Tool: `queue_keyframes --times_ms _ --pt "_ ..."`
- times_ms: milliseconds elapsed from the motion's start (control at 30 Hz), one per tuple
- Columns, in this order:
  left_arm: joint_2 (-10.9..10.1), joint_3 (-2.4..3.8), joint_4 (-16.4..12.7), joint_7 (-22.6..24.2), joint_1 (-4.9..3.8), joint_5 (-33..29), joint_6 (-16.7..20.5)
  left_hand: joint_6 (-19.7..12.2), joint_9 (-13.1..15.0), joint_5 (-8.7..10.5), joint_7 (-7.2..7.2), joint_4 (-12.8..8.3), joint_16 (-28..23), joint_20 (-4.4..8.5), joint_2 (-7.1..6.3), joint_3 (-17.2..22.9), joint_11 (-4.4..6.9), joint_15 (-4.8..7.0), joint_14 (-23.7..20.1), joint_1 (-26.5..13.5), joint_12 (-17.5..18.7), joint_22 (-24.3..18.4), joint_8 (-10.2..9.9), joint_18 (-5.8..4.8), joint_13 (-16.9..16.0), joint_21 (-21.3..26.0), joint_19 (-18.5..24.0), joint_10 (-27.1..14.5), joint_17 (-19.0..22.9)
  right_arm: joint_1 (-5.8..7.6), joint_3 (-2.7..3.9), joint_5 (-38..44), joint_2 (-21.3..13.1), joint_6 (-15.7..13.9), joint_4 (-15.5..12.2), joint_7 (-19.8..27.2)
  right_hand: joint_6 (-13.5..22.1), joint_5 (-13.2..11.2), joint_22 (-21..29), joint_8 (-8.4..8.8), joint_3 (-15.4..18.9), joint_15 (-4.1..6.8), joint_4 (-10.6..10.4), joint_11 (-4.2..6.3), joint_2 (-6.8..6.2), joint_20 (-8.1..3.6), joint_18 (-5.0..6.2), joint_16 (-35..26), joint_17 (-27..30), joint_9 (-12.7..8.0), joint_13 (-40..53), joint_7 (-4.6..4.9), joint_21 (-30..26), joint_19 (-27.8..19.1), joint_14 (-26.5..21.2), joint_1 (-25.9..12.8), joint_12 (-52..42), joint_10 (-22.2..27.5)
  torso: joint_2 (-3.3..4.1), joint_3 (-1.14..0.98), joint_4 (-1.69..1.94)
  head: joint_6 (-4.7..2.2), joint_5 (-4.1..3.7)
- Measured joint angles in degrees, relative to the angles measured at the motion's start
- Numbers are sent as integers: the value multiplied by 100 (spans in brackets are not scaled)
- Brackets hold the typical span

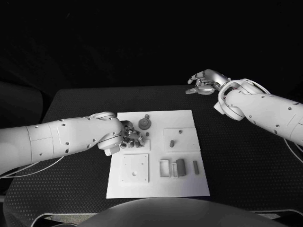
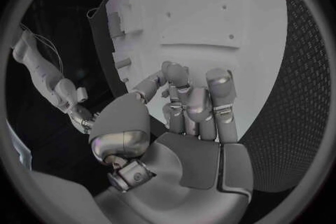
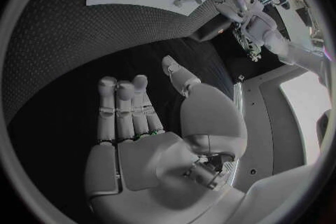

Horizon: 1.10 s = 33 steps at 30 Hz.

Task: Assemble the parts on the task board

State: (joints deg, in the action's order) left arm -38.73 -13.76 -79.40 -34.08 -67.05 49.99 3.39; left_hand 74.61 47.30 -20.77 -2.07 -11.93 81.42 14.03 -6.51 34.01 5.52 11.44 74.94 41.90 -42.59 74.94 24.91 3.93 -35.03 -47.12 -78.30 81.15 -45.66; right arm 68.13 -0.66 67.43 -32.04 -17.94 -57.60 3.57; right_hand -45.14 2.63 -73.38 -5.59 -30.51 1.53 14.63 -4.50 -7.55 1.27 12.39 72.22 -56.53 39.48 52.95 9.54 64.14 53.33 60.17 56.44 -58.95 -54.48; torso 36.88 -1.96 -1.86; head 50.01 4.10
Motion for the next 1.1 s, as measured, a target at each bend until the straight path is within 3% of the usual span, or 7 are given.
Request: queue_keyframes --times_ms 133,300,700,1100 --pt "-17 0 20 9 0 -6 0 0 3 20 0 24 0 0 -3 17 0 0 0 -3 0 0 0 -2 13 0 0 0 7 0 0 0 -7 0 0 1 1 0 0 0 0 0 0 0 0 0 0 0 0 0 0 -1 0 0 0 0 0 0 -1 0 1 0 -1" --pt "-28 2 33 27 0 -13 -1 0 15 -4 0 -76 24 -1 135 20 0 0 0 135 -24 -1 0 -5 35 0 0 0 20 0 0 0 -11 1 0 1 16 2 0 0 0 -5 0 -10 0 0 0 0 0 0 -5 -3 0 0 -5 0 0 11 -1 2 3 0 -1" --pt "-56 8 35 93 -5 -24 -37 0 20 -47 0 -182 23 -1 222 32 1 0 0 222 -23 -2 0 -39 56 0 0 0 33 0 0 0 -14 3 -1 2 36 2 -1 0 0 -10 0 -21 0 9 0 0 4 -5 -10 1 0 -9 -10 0 0 21 -1 3 4 0 8" --pt "-123 16 10 169 -10 -43 -132 0 20 -46 0 -227 23 -22 206 14 1 0 0 251 -23 -2 0 -44 67 0 20 0 41 0 0 0 -16 4 -1 3 24 2 -1 0 0 -12 0 -21 0 10 -1 0 4 -5 -10 13 0 -10 -12 0 0 21 -1 1 3 0 14"
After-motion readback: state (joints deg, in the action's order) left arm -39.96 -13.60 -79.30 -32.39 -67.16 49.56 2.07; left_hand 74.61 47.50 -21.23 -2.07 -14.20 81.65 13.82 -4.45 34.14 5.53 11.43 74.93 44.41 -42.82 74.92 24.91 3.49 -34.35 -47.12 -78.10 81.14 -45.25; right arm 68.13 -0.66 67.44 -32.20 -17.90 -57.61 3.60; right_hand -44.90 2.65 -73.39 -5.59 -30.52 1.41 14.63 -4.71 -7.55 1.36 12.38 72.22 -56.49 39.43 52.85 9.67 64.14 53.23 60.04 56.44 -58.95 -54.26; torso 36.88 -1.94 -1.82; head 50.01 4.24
